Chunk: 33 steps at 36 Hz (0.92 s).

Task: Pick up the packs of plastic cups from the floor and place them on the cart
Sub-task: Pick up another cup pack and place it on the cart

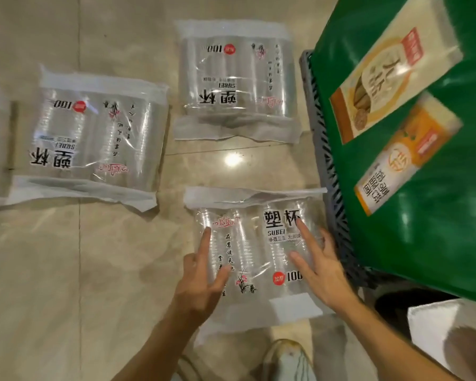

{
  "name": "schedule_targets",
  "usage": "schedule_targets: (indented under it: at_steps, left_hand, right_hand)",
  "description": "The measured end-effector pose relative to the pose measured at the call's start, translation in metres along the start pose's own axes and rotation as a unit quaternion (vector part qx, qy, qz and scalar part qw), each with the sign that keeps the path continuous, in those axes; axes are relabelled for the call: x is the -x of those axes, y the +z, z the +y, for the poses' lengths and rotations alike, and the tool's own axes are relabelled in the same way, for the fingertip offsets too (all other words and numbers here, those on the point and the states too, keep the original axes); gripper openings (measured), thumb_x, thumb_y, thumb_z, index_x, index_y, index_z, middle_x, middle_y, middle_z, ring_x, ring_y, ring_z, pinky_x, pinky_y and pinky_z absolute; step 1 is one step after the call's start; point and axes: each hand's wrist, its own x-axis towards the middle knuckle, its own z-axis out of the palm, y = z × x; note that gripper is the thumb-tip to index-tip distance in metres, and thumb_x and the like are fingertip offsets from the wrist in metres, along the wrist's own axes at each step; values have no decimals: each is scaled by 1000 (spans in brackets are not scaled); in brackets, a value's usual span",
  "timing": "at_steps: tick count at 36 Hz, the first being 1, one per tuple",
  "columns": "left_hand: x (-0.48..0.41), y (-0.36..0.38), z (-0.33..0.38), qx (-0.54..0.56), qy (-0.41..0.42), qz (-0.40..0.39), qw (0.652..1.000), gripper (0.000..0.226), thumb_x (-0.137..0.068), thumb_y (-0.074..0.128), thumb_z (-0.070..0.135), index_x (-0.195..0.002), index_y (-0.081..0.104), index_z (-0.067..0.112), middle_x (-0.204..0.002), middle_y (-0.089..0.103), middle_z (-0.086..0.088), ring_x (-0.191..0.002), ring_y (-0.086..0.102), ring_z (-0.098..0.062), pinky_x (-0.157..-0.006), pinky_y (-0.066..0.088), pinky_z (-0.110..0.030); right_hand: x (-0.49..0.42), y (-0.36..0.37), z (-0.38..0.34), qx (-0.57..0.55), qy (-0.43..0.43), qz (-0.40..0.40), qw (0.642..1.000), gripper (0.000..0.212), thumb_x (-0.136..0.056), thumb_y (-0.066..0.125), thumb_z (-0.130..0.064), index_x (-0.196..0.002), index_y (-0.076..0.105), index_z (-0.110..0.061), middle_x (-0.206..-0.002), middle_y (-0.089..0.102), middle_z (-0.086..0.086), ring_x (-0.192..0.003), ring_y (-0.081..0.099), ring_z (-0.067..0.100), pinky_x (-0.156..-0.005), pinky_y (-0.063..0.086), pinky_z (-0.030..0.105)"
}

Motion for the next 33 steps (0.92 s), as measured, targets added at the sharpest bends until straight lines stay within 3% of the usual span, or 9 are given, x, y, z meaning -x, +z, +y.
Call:
schedule_targets:
  at_steps: [6, 9, 12, 16, 18, 20, 25, 30, 33]
  left_hand:
    - [31, -44, 35, 22, -4, 12, 1000, 72, -93, 51, 55, -140, -2, 71, -111, 42, 9, -72, 61, -11, -80, 45, -24]
    - [64, -92, 75, 24, 1, 25, 999, 70, -93, 46, 59, -137, -6, 73, -118, 40, 8, -81, 60, -8, -81, 43, -30]
    - [102, -154, 129, 34, 31, 34, 998, 68, -94, 43, 59, -138, -7, 72, -128, 34, 9, -94, 42, 13, -88, 36, -32]
    - [162, -254, 211, 40, 64, 59, 995, 68, -94, 45, 55, -140, -2, 71, -142, 29, 14, -100, 25, 27, -98, 32, -32]
    - [199, -309, 255, 28, 81, 84, 993, 68, -93, 44, 58, -140, -2, 71, -153, 21, 22, -122, 30, 17, -110, 28, -40]
    - [240, -363, 297, 10, 105, 111, 988, 68, -92, 43, 59, -140, -3, 70, -153, 4, 38, -147, 9, -1, -118, 17, -44]
    - [345, -496, 404, -16, 142, 176, 974, 66, -93, 43, 60, -144, 2, 66, -144, 2, 47, -145, 5, -1, -120, 10, -40]
    - [442, -606, 489, -3, 201, 210, 957, 74, -84, 42, 74, -145, 3, 64, -149, 6, 44, -147, 11, 0, -122, 14, -40]
    - [500, -648, 530, -14, 205, 211, 956, 71, -97, 41, 56, -151, -3, 50, -153, -5, 33, -147, 17, -5, -119, 16, -30]
  right_hand:
    - [24, -32, -38, 0, -21, 17, 1000, 61, -90, 46, -63, -147, 22, -61, -152, 18, -6, -110, 46, 10, -106, 41, 37]
    - [49, -68, -88, -21, -51, 34, 998, 59, -92, 51, -61, -144, 24, -65, -144, 20, -12, -127, 40, 13, -104, 36, 31]
    - [79, -117, -156, -27, -74, 44, 996, 60, -91, 53, -61, -144, 25, -65, -143, 22, -10, -128, 41, 17, -107, 38, 35]
    - [130, -199, -268, -24, -112, 61, 991, 61, -92, 54, -62, -145, 22, -64, -142, 25, -5, -100, 46, 15, -100, 45, 37]
    - [160, -244, -329, -23, -142, 65, 987, 60, -93, 53, -60, -145, 22, -65, -145, 22, -7, -119, 44, 14, -103, 41, 33]
    - [192, -287, -389, -25, -174, 59, 983, 60, -94, 52, -59, -145, 20, -65, -149, 17, -10, -136, 37, 21, -107, 38, 33]
    - [280, -394, -535, -33, -254, 67, 964, 62, -96, 53, -51, -146, 18, -65, -155, 20, -21, -152, 9, 13, -116, 22, 32]
    - [361, -479, -649, -23, -322, 85, 943, 64, -95, 51, -58, -145, 13, -68, -156, 30, -22, -150, 20, 17, -119, 26, 47]
    - [402, -512, -702, -22, -358, 89, 929, 67, -96, 53, -54, -150, 15, -58, -158, 32, -12, -149, 22, 20, -118, 25, 45]
